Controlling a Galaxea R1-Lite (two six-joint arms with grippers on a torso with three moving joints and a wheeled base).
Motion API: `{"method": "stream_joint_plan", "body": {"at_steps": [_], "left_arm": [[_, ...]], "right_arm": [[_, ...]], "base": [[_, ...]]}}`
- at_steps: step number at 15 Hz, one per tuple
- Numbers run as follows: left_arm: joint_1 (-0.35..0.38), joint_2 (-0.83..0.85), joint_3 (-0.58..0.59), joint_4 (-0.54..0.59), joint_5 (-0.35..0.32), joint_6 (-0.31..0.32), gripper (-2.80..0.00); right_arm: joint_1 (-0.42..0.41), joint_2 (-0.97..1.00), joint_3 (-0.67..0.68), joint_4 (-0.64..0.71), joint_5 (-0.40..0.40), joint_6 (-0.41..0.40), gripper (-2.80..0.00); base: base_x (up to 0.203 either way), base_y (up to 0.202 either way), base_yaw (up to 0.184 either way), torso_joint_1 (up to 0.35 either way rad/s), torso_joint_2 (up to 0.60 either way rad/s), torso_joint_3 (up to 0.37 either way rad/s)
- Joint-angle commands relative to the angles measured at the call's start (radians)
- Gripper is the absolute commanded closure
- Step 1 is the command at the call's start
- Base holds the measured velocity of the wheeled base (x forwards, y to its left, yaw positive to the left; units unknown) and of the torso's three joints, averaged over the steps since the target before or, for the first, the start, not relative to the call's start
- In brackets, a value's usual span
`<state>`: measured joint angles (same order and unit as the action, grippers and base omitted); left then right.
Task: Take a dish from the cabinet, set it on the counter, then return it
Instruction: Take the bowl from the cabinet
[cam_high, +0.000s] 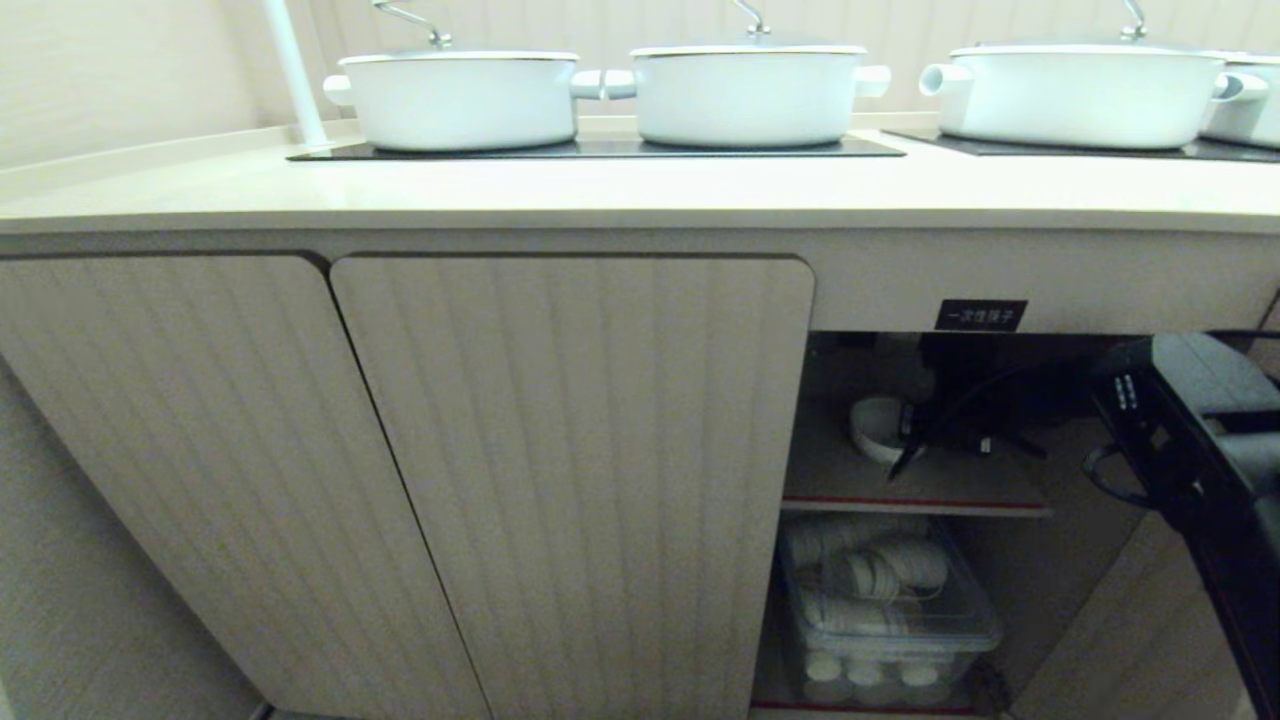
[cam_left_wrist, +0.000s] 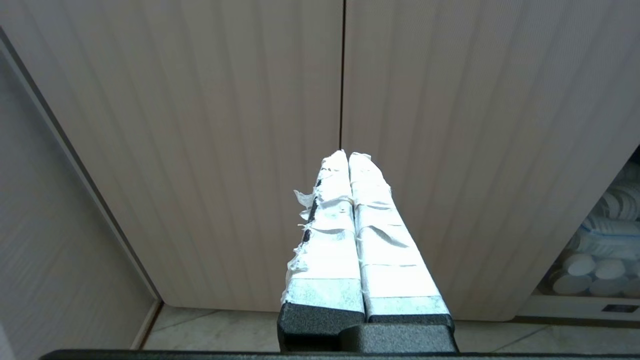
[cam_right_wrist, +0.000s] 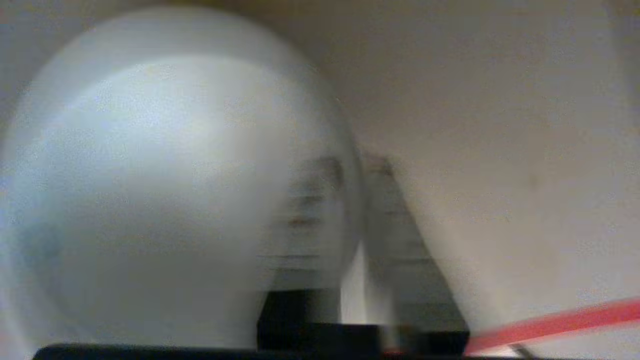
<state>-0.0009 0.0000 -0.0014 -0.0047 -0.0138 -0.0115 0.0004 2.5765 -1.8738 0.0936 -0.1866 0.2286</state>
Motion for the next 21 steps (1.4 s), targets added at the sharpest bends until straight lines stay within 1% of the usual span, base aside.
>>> {"method": "stream_joint_plan", "body": {"at_steps": [1, 9, 12, 16, 21], "left_arm": [[-0.001, 0.0, 0.001, 0.0, 0.0, -0.001, 0.0], [-0.001, 0.0, 0.0, 0.0, 0.0, -0.001, 0.0], [-0.001, 0.0, 0.0, 0.0, 0.0, -0.001, 0.0], [0.0, 0.0, 0.0, 0.0, 0.0, -0.001, 0.0], [-0.001, 0.0, 0.001, 0.0, 0.0, -0.001, 0.0]], "right_arm": [[0.001, 0.001, 0.002, 0.008, -0.001, 0.0, 0.0], [0.004, -0.012, 0.007, 0.013, 0.001, -0.001, 0.0], [0.004, -0.034, 0.037, 0.013, 0.02, 0.001, 0.0], [0.013, -0.058, 0.09, -0.001, 0.019, 0.001, 0.0], [0.029, -0.076, 0.174, -0.11, 0.019, 0.001, 0.0]], "base": [[0.0, 0.0, 0.0, 0.0, 0.0, 0.0], [0.0, 0.0, 0.0, 0.0, 0.0, 0.0], [0.0, 0.0, 0.0, 0.0, 0.0, 0.0], [0.0, 0.0, 0.0, 0.0, 0.0, 0.0], [0.0, 0.0, 0.0, 0.0, 0.0, 0.0]]}}
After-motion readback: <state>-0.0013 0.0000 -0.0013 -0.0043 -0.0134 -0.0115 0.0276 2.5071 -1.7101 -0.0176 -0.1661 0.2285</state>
